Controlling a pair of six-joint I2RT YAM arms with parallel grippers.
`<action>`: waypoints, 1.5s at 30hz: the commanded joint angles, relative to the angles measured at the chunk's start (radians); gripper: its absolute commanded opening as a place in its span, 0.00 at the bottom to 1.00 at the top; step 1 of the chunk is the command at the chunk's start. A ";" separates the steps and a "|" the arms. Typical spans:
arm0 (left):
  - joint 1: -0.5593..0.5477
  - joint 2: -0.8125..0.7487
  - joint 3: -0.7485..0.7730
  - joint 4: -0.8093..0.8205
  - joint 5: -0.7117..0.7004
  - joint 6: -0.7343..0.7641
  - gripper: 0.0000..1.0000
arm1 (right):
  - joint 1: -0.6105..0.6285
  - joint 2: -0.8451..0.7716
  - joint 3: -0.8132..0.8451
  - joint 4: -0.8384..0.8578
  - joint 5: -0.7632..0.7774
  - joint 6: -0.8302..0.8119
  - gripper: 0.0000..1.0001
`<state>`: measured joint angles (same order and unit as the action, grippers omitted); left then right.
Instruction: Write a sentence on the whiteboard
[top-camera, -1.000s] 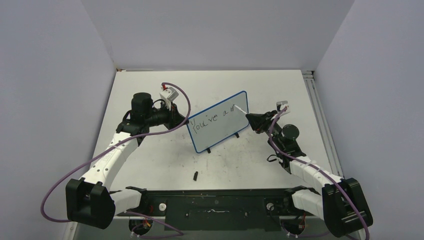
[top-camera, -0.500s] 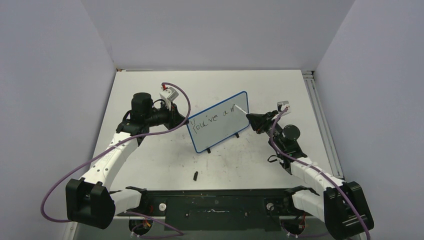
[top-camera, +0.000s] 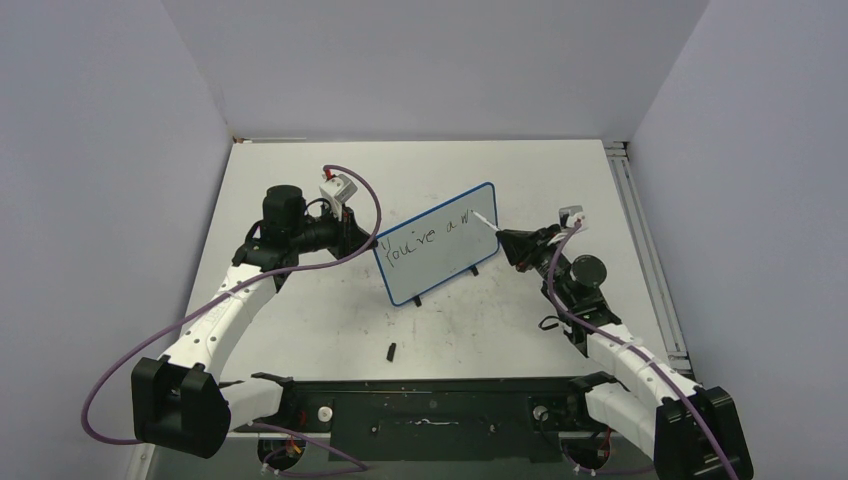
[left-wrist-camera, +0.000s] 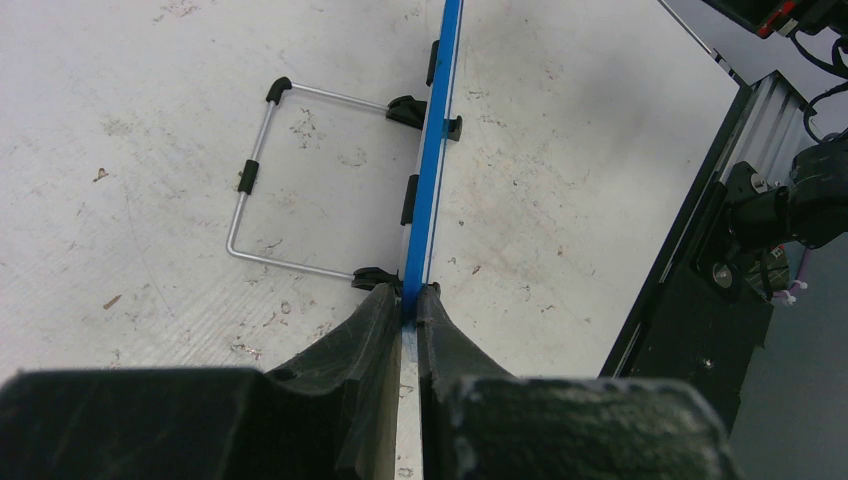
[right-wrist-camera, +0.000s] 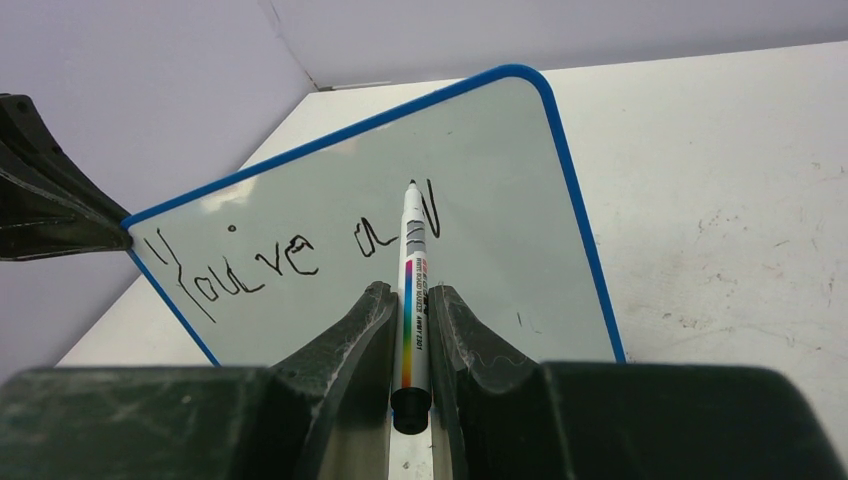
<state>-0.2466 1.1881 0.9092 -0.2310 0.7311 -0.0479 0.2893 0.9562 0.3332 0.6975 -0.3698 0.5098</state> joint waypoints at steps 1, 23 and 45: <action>0.004 -0.002 0.012 -0.012 0.015 -0.010 0.00 | -0.003 -0.004 -0.019 0.033 0.012 -0.007 0.05; 0.003 0.001 0.011 -0.013 0.016 -0.010 0.00 | -0.004 0.083 -0.004 0.108 0.011 -0.006 0.05; 0.004 0.007 0.013 -0.012 0.019 -0.010 0.00 | -0.004 0.134 -0.004 0.146 0.023 -0.010 0.05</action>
<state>-0.2466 1.1881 0.9096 -0.2310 0.7315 -0.0479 0.2886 1.0924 0.3115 0.7876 -0.3626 0.5102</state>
